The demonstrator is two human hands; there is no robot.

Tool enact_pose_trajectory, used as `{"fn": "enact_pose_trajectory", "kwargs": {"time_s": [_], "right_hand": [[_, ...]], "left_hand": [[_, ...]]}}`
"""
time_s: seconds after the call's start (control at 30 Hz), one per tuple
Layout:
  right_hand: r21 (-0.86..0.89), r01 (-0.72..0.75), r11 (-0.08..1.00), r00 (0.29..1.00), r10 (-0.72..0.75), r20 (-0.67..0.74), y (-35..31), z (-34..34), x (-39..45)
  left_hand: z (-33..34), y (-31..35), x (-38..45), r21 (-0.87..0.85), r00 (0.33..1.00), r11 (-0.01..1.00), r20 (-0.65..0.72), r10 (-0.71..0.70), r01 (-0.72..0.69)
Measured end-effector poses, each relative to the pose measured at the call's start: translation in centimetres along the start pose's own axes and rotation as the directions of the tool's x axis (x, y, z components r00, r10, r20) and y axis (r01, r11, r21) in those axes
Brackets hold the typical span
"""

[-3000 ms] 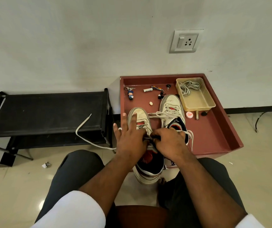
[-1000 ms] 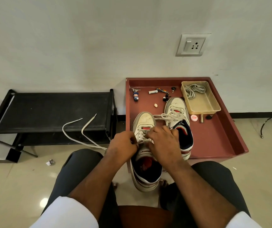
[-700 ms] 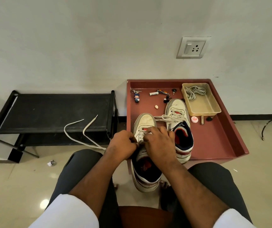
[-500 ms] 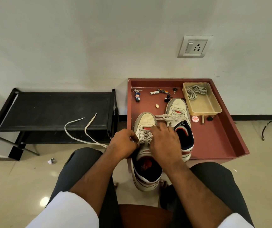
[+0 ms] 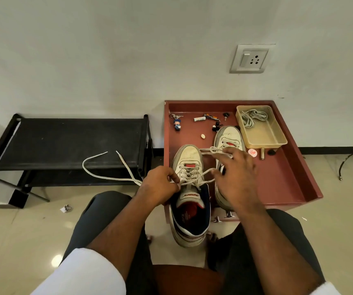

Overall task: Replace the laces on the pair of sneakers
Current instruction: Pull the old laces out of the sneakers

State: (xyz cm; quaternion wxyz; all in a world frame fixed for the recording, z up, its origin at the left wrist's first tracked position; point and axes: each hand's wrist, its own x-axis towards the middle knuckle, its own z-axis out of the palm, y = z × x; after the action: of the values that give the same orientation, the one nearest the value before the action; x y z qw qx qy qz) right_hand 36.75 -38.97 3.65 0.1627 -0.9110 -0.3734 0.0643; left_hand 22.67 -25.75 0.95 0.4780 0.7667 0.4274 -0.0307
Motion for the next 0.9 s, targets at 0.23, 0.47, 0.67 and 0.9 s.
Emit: {"fn": "enact_pose_trajectory", "kwargs": {"time_s": [0.23, 0.47, 0.67, 0.9], "right_hand": [[-0.153, 0.292, 0.944, 0.944, -0.258, 0.206, -3.0, 2.9, -0.6], [0.399, -0.226, 0.889, 0.871, 0.368, -0.326, 3.0, -1.6, 0.3], [-0.114, 0.202, 0.973, 0.976, -0.190, 0.110, -1.5, 0.7, -0.7], [0.197, 0.080, 0.977, 0.997, -0.081, -0.002, -1.0, 2.2, 0.3]], "left_hand": [[-0.1, 0.0, -0.1, -0.018, 1.000, 1.000, 0.012, -0.002, 0.002], [-0.1, 0.3, -0.1, -0.048, 0.999, 0.998, 0.027, -0.033, 0.035], [-0.2, 0.4, -0.1, -0.034, 0.999, 0.999, 0.036, -0.017, 0.019], [-0.4, 0.4, -0.4, -0.039, 0.999, 0.999, 0.045, -0.008, 0.010]]}}
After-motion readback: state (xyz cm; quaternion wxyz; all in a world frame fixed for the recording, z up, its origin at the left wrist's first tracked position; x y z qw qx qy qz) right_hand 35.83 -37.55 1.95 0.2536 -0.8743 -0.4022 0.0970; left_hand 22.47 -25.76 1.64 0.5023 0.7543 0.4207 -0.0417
